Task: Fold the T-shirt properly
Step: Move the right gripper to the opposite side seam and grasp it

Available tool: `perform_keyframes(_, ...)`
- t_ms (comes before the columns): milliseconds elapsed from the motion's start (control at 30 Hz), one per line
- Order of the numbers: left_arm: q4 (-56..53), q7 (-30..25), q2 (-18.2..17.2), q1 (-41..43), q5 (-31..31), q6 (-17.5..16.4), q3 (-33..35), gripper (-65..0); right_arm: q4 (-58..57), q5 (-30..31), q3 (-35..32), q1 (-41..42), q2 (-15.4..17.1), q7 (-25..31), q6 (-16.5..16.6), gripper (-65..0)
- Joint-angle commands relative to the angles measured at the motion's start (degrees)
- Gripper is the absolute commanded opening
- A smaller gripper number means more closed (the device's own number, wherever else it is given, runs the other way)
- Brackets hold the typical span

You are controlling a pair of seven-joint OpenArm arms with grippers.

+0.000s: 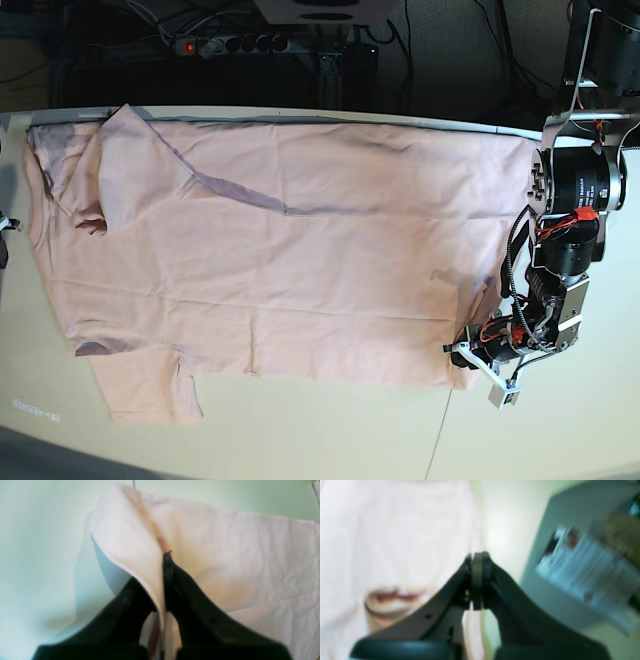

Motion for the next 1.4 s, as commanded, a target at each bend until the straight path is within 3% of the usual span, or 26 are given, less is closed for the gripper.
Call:
perform_keyframes(0, 0.7, -0.5, -0.3, -2.3, -0.5, -1.6, 0.0, -65.0, -0.3, 0.0, 0.7, 2.9, 1.9, 1.7, 3.1, -65.0)
perform_keyframes(200, 0.7, 0.4, -0.3, -2.3, -0.5, -2.9, 0.0, -65.0, -17.0, -0.5, -0.7, 19.6, 1.6, 4.0, 3.1, -65.0)
perform_keyframes(400, 0.7, 1.7, -0.3, -2.3, -0.5, -3.8, 0.0, -65.0, -38.2, -7.0, -3.9, 36.8, 0.2, 11.0, 3.1, -65.0)
perform_keyframes(500, 0.7, 2.2, -0.2, -2.3, -0.5, -4.3, 0.0, -65.0, -47.8, -13.1, -6.0, 43.1, -1.7, 15.9, 2.9, -42.4)
perform_keyframes(533, 0.7, 2.3, -0.2, -2.3, -0.5, -4.3, 0.0, -65.0, -50.9, -14.8, -6.8, 44.8, -2.6, 17.5, 2.4, -37.7)
perform_keyframes(600, 0.7, 2.5, -0.2, -2.3, -0.5, -4.3, 0.0, -65.0, -56.8, -17.5, -8.5, 47.4, -4.4, 20.5, -2.5, -36.3)
perform_keyframes(667, 0.7, 3.6, -0.2, -2.3, -0.5, -4.3, 0.0, -65.0, -61.3, -19.5, -9.5, 48.8, -6.3, 22.5, -7.0, -36.3)
perform_keyframes(700, 0.7, 4.0, -0.2, -2.3, -0.5, -4.3, 0.0, -65.0, -62.8, -19.5, -9.5, 48.8, -7.1, 22.8, -7.2, -36.2)
perform_keyframes(833, 0.7, 4.2, -0.2, -2.3, -0.5, -4.3, 0.0, -65.0, -65.2, -17.2, -9.5, 48.5, -9.5, 22.7, -7.1, -30.5)
perform_keyframes(967, 0.7, 4.5, -0.2, -2.3, -0.5, -4.3, 0.0, -65.0, -65.6, -16.0, -9.5, 48.5, -10.5, 22.7, -6.8, -30.5)
perform_keyframes(1367, 0.7, 5.1, -0.2, -2.3, -1.0, -4.3, 0.0, -65.0, -66.2, -21.1, -9.5, 48.3, -12.0, 21.0, -4.1, -30.5)
